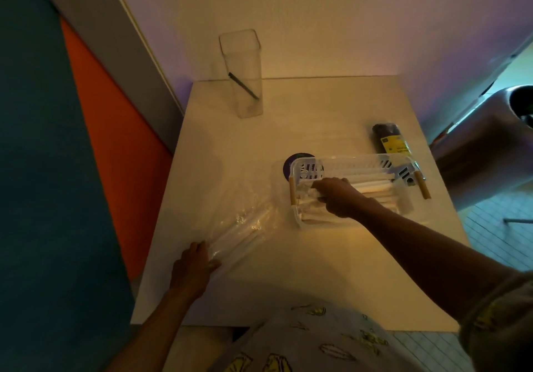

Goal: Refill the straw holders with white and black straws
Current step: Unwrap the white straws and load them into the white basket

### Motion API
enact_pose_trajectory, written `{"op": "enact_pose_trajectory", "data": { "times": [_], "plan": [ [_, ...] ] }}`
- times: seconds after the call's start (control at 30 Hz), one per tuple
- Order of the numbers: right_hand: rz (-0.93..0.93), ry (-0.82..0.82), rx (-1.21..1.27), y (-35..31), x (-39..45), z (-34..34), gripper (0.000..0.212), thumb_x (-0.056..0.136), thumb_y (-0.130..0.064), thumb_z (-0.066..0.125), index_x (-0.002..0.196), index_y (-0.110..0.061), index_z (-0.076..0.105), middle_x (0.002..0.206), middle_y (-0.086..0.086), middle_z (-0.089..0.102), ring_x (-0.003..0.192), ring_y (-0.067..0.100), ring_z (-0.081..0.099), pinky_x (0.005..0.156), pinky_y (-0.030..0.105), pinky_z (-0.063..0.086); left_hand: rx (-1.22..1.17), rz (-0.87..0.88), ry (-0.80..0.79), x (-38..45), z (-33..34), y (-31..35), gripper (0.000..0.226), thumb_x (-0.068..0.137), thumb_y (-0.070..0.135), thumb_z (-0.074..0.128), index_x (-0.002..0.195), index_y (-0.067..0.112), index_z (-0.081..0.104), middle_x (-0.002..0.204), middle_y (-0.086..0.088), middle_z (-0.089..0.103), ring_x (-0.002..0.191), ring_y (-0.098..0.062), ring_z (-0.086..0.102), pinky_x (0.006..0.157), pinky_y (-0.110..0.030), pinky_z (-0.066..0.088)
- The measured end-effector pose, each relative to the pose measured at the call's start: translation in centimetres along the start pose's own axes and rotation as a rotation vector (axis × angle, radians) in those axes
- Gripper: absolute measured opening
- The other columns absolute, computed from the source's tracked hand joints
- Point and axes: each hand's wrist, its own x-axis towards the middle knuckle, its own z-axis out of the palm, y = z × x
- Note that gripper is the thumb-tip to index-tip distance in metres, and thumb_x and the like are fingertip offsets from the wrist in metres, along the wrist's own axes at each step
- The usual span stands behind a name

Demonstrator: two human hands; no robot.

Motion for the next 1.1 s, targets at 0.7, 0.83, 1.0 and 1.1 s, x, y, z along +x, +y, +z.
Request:
{"op": "enact_pose_trajectory", "data": {
  "times": [0.7, 0.83, 1.0, 1.1],
  "plan": [
    [0.017, -0.039, -0.07, -0.3, 1.3, 1.1, 0.057, 0.092, -0.019, 0.062, 0.144, -0.02, 0.039, 0.143, 0.005, 0.047, 0.134, 0.026, 0.04, 0.111, 0.046, 0.03, -0.081, 0.044, 0.008, -0.2, -0.4, -1.1, 0.053, 0.094, 0.037, 0.057, 0.142, 0.025, 0.038, 0.136, 0.001, 0.046, 0.122, -0.02, 0.047, 0.093, -0.034, 0.041],
    [0.031, -0.181, -0.11, -0.5, 0.9, 1.5, 0.072, 0.094, -0.026, 0.06, 0.154, -0.022, 0.02, 0.158, 0.008, 0.023, 0.145, 0.033, 0.019, 0.117, 0.05, 0.021, -0.044, 0.056, 0.012, 0.1, -0.7, -1.2, 0.054, 0.093, 0.037, 0.057, 0.141, 0.024, 0.038, 0.136, 0.0, 0.046, 0.122, -0.021, 0.047, 0.092, -0.035, 0.041],
    [0.05, -0.131, 0.034, -1.2, 0.8, 1.2, 0.062, 0.097, -0.02, 0.056, 0.152, -0.023, 0.029, 0.16, 0.007, 0.026, 0.148, 0.032, 0.019, 0.118, 0.051, 0.021, -0.033, 0.053, -0.006, 0.7, -1.0, -1.3, 0.055, 0.093, 0.037, 0.058, 0.142, 0.023, 0.038, 0.137, -0.001, 0.045, 0.123, -0.022, 0.046, 0.095, -0.037, 0.041],
    [0.087, 0.15, 0.186, -2.5, 0.8, 0.4, 0.051, 0.091, -0.001, 0.057, 0.139, -0.018, 0.051, 0.144, 0.007, 0.051, 0.131, 0.023, 0.049, 0.108, 0.047, 0.042, -0.066, 0.056, -0.011, 1.0, -1.2, -1.5, 0.055, 0.093, 0.037, 0.059, 0.142, 0.022, 0.039, 0.137, 0.0, 0.046, 0.122, -0.021, 0.047, 0.095, -0.036, 0.042]
  ]
}}
